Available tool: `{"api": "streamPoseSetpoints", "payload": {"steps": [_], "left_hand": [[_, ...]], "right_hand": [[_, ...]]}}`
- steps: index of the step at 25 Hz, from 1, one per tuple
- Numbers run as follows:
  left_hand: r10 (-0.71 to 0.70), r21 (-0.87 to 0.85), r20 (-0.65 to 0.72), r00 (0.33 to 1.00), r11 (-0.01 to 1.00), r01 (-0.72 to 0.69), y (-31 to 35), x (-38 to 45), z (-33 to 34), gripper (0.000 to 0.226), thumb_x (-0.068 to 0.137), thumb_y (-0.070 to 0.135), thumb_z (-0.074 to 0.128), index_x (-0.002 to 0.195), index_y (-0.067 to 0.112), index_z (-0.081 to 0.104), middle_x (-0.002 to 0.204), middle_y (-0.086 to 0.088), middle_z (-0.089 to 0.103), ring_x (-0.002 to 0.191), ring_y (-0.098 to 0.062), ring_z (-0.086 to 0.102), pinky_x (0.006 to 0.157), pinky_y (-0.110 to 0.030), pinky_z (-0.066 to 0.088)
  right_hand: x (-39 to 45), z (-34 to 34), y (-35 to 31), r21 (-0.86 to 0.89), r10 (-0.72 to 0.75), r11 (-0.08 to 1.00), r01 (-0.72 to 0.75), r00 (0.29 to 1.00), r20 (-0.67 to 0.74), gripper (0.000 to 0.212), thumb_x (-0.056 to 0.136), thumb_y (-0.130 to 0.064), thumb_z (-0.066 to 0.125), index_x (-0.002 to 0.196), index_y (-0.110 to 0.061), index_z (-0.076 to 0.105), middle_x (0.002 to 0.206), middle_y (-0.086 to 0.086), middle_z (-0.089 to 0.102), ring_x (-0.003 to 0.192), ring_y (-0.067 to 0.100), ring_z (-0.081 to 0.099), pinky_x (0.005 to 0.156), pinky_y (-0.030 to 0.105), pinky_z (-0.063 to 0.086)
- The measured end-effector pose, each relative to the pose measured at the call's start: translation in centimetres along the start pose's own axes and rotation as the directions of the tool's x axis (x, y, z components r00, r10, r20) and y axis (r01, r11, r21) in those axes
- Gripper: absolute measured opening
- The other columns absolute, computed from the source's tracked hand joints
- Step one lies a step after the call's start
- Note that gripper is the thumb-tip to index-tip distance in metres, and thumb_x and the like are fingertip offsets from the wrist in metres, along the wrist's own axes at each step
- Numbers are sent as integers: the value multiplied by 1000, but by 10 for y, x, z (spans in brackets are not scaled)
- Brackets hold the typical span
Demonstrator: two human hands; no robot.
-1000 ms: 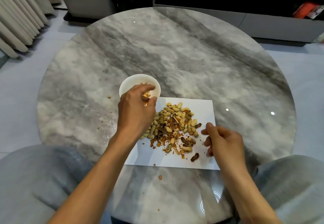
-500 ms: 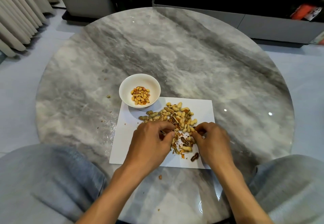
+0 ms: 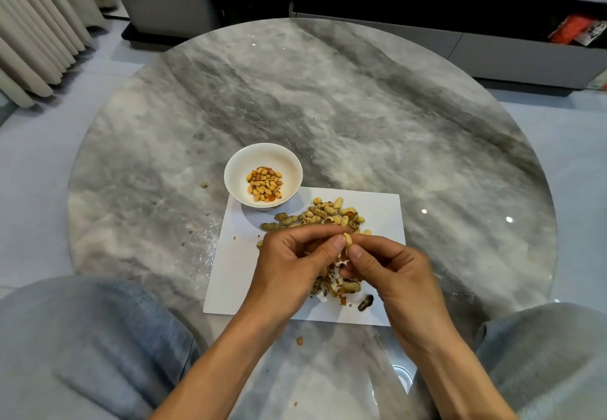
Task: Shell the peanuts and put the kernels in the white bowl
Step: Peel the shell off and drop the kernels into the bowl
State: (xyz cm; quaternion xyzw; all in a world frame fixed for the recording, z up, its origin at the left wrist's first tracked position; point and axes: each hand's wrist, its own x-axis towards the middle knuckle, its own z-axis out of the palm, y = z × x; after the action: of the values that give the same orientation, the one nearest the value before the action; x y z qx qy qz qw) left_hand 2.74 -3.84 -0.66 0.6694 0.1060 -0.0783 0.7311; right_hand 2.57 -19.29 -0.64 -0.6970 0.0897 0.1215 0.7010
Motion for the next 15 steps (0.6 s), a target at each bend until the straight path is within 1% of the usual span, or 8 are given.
{"api": "streamPoseSetpoints", "payload": {"steps": [2,3,6,8,10,11,13,15], "left_hand": [[-2,-39,-4,1000,999,1,1,1,-1,16,85,11,73,94,23,79,95,5,78,96,-9,72,84,-24,57],[1,-44,-5,1000,999,-1,1,1,-1,16,85,11,73,93,23,79,95,4,78,96,-9,72,83,-23,57],[10,-61,-8,1000,998,-11,0,4,0,15,82,12,74,92,22,80,96,3,77,95,-9,72,78,-20,55],[-1,-111,-3,1000,994,1,1,4,1,14,82,12,74,92,19,80,95,2,77,93,-10,73,74,-18,55],[-18,-162,7,1000,987,19,2,3,3,14,81,11,73,92,16,79,94,0,78,90,-10,73,70,-17,54],[-22,-177,12,1000,984,24,3,3,3,14,82,9,72,93,15,78,93,-1,78,88,-10,73,69,-16,54],[-28,-191,17,999,981,30,4,2,3,15,84,5,71,93,13,78,91,-3,78,83,-10,74,66,-16,55],[-24,-183,13,1000,983,26,3,3,2,15,84,6,71,95,14,78,92,-3,78,84,-11,73,66,-17,55]], "right_hand": [[-1,5,-2,74,-8,997,7,1000,22,22,76,-21,71,97,-19,80,91,7,78,76,19,73,69,27,58],[-1,7,-2,83,-14,996,12,999,29,24,76,-21,70,98,-17,79,91,7,78,75,16,73,65,21,56],[-2,12,-2,121,-12,993,10,1000,15,28,77,-22,68,101,-11,77,88,9,78,75,18,74,52,13,49],[-1,13,2,169,-4,986,5,1000,-6,28,78,-23,68,102,-10,77,91,13,78,81,25,75,59,18,54],[0,16,7,220,-1,975,5,1000,-15,28,81,-23,68,104,-9,78,97,16,77,87,31,73,77,31,60],[1,17,9,234,3,972,2,1000,-22,28,82,-23,68,104,-10,78,96,16,76,86,30,72,82,35,59],[2,19,11,241,9,970,-2,1000,-28,26,82,-24,68,103,-14,79,88,16,75,79,25,69,80,34,58],[2,19,9,242,9,970,-6,1000,-11,27,81,-25,68,103,-15,80,83,13,74,75,20,67,76,29,58]]}}
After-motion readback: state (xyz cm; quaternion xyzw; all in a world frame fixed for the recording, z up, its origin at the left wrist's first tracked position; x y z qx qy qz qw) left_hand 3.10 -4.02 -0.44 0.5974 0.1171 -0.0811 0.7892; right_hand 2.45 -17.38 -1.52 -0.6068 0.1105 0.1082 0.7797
